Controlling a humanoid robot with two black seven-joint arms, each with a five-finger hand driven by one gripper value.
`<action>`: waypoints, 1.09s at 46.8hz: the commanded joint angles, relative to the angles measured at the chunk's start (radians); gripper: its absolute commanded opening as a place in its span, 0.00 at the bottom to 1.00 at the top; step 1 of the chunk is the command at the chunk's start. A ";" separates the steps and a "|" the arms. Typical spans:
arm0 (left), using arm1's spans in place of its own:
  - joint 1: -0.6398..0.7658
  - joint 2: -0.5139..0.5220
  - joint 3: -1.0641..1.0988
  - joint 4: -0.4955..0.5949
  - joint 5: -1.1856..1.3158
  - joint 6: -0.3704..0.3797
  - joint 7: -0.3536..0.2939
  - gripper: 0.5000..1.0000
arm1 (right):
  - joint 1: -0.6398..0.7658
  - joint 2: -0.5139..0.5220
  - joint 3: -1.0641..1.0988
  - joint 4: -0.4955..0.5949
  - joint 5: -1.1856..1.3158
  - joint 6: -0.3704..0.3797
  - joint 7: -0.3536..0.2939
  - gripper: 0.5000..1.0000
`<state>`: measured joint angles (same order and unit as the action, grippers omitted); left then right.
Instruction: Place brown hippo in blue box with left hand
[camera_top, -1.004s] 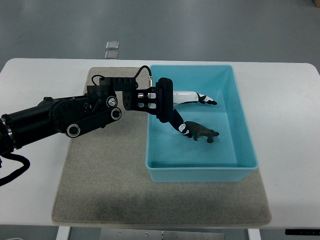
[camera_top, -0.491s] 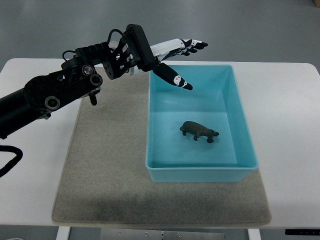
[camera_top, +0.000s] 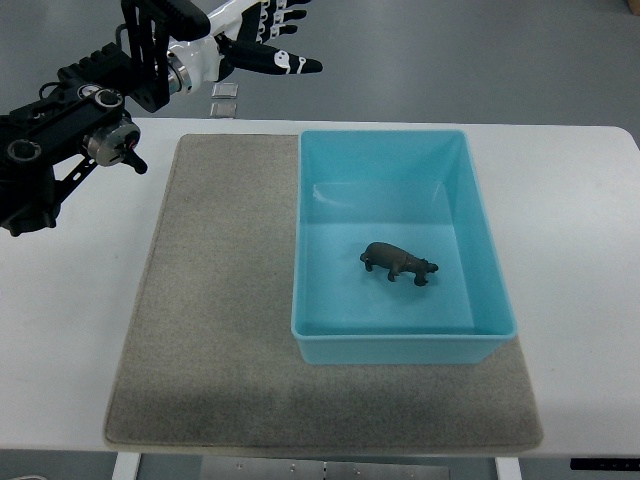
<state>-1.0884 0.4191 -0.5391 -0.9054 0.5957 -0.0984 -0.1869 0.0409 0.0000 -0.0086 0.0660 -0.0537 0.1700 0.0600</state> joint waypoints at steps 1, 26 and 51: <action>0.001 0.013 0.001 0.031 -0.060 0.063 -0.011 0.99 | 0.000 0.000 -0.001 0.000 0.000 0.000 0.000 0.87; 0.085 0.099 -0.013 0.072 -0.382 0.092 -0.079 0.99 | 0.000 0.000 0.001 0.000 0.000 0.000 0.000 0.87; 0.099 0.113 -0.022 0.155 -0.564 0.089 -0.077 0.99 | 0.000 0.000 0.001 0.000 0.000 0.000 0.000 0.87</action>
<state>-0.9913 0.5348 -0.5592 -0.7548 0.0365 -0.0077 -0.2623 0.0415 0.0000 -0.0092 0.0660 -0.0537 0.1697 0.0598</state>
